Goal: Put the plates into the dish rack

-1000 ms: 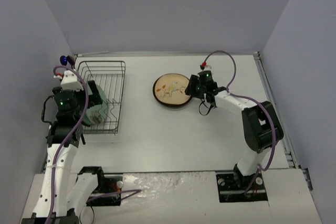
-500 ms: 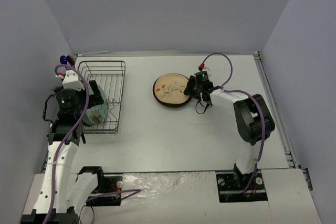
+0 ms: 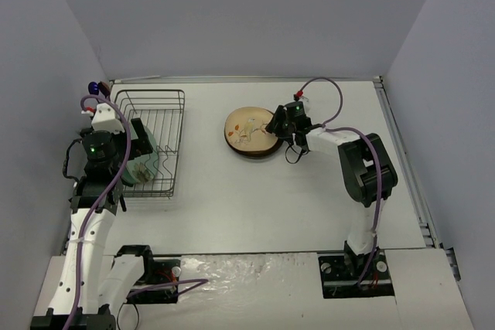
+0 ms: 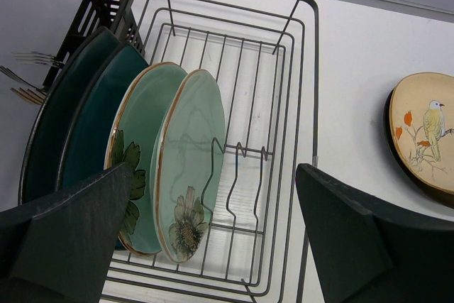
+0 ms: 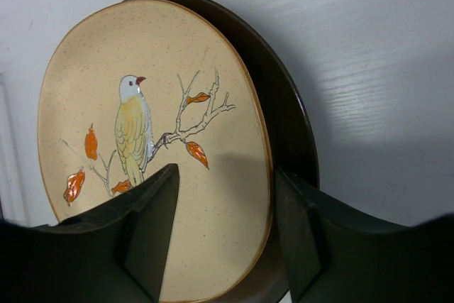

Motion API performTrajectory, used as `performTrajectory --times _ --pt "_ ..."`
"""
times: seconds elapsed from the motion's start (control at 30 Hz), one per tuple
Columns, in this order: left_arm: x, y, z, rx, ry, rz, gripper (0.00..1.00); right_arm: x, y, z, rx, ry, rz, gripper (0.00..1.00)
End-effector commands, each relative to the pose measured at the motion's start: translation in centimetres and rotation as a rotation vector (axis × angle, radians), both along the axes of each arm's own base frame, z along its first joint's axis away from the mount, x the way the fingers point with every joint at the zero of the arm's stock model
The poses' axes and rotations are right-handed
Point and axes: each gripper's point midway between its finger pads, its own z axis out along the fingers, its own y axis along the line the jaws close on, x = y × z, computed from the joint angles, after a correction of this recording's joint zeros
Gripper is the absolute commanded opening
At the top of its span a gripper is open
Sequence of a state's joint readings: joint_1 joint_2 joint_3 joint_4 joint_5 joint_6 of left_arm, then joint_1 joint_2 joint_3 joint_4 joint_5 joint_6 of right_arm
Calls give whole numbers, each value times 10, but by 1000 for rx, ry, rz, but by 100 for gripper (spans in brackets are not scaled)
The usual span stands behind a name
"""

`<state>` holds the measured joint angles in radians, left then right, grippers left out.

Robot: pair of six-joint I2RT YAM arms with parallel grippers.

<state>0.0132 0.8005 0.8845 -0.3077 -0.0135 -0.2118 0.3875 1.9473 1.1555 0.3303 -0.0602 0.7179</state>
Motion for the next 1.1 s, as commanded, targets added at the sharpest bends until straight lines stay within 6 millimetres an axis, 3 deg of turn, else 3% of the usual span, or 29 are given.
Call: performTrajectory --times 0.0,0.03,0.17,0.23,0.47,0.53,0.7,0.8,1.07 --pt "8 -3 31 -7 -106 -14 97 -22 -1 -48 -20 145 7 46" --pt "8 -4 31 -8 -106 -15 97 -22 -1 -51 -21 149 9 42" --pt "9 -7 30 -13 -103 -38 97 -22 -4 -52 -28 144 -1 8" --pt "9 -8 29 -14 -102 -39 97 -21 -6 -45 -34 127 -6 0" --pt "9 -8 28 -13 -98 -42 97 -15 -17 1 -28 36 -18 0" --pt "10 -8 28 -14 -98 -41 97 -15 -23 22 -22 -1 -24 0" --pt "10 -9 28 -16 -98 -43 97 -22 -45 51 -20 -42 -40 0" --pt "10 -8 28 -15 -97 -42 97 -29 -55 62 -12 -55 -41 0" --pt "11 -8 26 -14 -91 -44 97 -47 -77 49 -5 -22 -35 0"
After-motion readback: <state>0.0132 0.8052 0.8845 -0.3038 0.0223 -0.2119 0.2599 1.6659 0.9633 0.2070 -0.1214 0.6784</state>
